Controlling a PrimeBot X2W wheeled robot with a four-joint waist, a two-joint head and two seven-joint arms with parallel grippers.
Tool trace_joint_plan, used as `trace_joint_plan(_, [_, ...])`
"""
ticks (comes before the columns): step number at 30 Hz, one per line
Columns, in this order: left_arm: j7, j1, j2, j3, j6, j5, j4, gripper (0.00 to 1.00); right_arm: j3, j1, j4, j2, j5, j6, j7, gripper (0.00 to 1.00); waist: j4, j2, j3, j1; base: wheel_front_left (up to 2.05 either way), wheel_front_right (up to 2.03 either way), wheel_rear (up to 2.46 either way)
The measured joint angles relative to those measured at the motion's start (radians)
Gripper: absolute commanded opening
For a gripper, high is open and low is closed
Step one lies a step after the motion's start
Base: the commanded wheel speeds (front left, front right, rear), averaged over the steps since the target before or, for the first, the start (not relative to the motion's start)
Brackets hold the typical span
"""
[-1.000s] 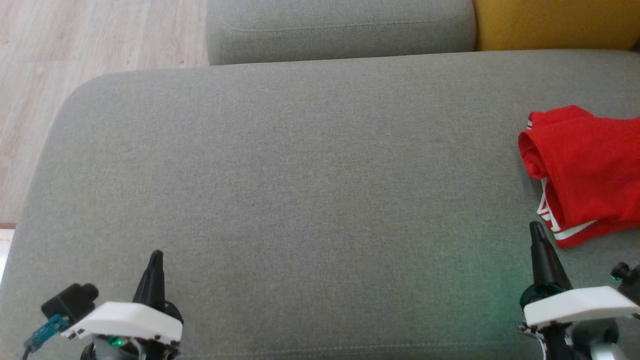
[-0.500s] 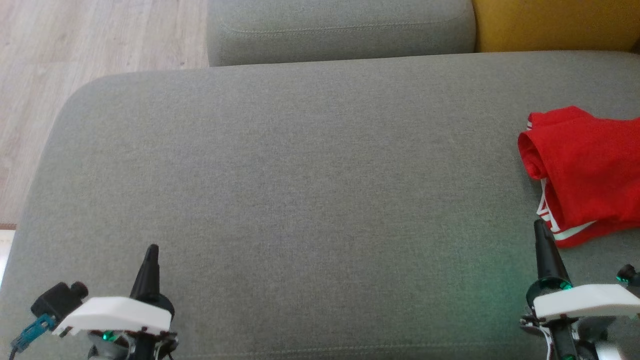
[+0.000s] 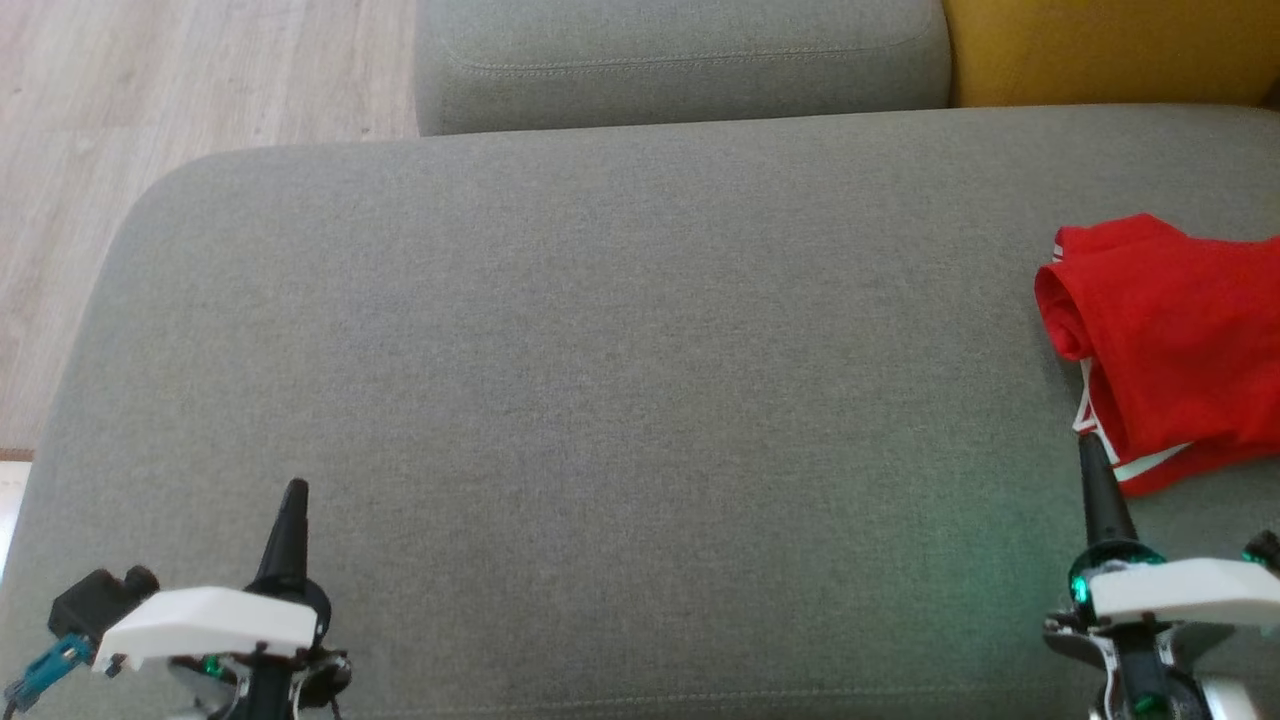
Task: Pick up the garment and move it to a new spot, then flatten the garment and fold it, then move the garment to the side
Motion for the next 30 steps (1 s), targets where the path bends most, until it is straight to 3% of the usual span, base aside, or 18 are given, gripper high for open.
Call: trace_joint_plan(30, [0.075,-0.04,-0.022,0.062,-0.042,-0.332,0.008,0.0,-0.026,-0.054,0.072,-0.003,0.341,0.0,0.01,0.0,0.001,0.0,-0.008,0.0,0.0,0.0,0.0])
